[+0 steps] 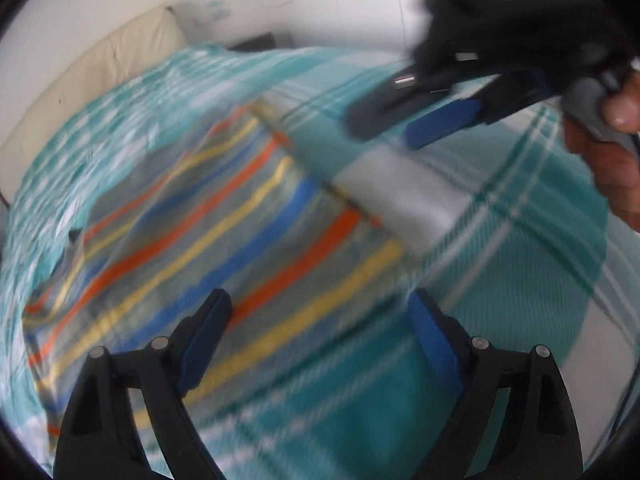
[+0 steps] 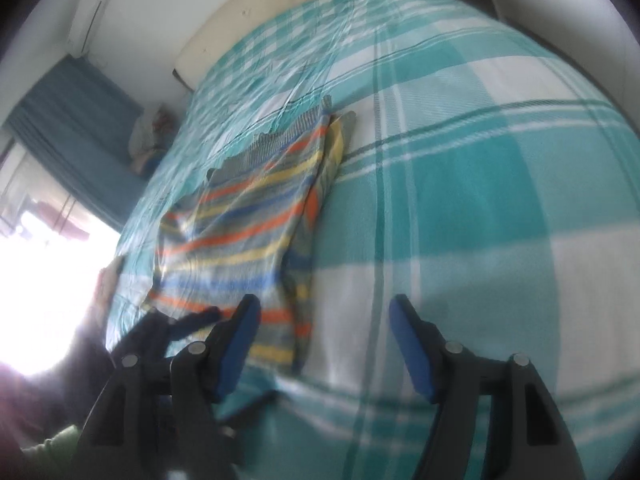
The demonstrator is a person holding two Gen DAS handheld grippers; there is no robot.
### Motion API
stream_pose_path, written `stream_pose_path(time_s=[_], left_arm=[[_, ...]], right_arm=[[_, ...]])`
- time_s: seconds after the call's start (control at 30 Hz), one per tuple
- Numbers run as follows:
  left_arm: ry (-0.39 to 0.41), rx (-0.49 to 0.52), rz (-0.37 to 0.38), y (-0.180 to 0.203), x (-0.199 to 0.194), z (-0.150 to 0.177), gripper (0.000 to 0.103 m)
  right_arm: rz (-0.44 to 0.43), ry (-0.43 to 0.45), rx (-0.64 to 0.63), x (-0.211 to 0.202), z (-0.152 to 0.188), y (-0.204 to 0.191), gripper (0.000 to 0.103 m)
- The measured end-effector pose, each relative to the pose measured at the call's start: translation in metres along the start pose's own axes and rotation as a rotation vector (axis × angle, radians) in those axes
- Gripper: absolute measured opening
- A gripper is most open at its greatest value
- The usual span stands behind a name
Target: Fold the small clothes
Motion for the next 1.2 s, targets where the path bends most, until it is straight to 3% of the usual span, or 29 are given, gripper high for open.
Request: stream_pose_path(time_s=[0.03,0.07,0.1,0.2,0.27,0.33,0.4,0.6,0.77,0.9,0.93,1.03,1.1,1.17,1.2], left_arm=[[0.013,-0.019,0.017,-0.003,0.003,-0.004,0.065],[0.018,-0.047,0.038,-0.006,0.004,-0.004,0.02],[0.007,-0.074,0.025,-0.011,0.007,-0.004,0.009],[0.079,-0.148,0.059,-0.022,-0.008,0.004,0.008],[0.129,-0.161,0.056,-0.026,-0.023,0.008,0.007],[0.162,-0.186,0.038,-0.031,-0.038,0.013,0.007],[0.187,-0.24,0.025,-0.044,-0.057,0.026,0.007],[0.221,-0.564,0.032,-0.12,-0.109,0.107,0.007],[0.205,-0.795,0.012,-0.163,-0.125,0.175,0.006],[0.144,-0.918,-0.006,-0.182,-0.114,0.215,0.008],[0.113,-0.941,-0.015,-0.185,-0.111,0.227,0.011],[0.072,-0.98,-0.016,-0.189,-0.108,0.251,0.021],[0.093,-1.004,0.014,-0.192,-0.113,0.26,0.027],[0.093,-1.009,-0.028,-0.197,-0.122,0.261,0.063],[0.107,-1.007,-0.05,-0.197,-0.128,0.262,0.071]], right_arm=[[-0.009,-0.009,0.016,0.009,-0.014,0.0,0.066],[-0.02,-0.015,0.033,0.017,-0.026,0.001,0.067],[-0.042,-0.017,0.057,0.027,-0.04,0.0,0.066],[-0.103,-0.016,0.132,0.054,-0.075,-0.005,0.065],[-0.135,-0.031,0.175,0.072,-0.09,-0.013,0.056],[-0.064,-0.033,0.151,0.087,-0.097,-0.027,0.009],[-0.024,-0.005,0.081,0.086,-0.097,-0.051,0.009],[-0.116,0.002,-0.147,0.081,-0.063,-0.172,0.009],[-0.137,-0.07,-0.244,0.143,-0.034,-0.261,0.009],[-0.1,-0.119,-0.275,0.209,-0.011,-0.3,0.009],[-0.124,-0.142,-0.255,0.22,-0.007,-0.3,0.011],[-0.242,-0.18,-0.134,0.242,0.0,-0.3,0.035],[-0.281,-0.168,-0.109,0.235,0.004,-0.3,0.035],[-0.26,-0.123,-0.148,0.216,0.003,-0.298,0.036],[-0.229,-0.09,-0.185,0.202,0.002,-0.296,0.036]])
Point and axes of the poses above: each gripper's, at about its wrist camera, not at the fingertips, and x roughly the way its jaws point, y to its right, z to its underside, the point moved 4 cm from there along x, roughly the way its jaws point, and after that the axes turned 15 degrees about x, right-handed, at the moved point
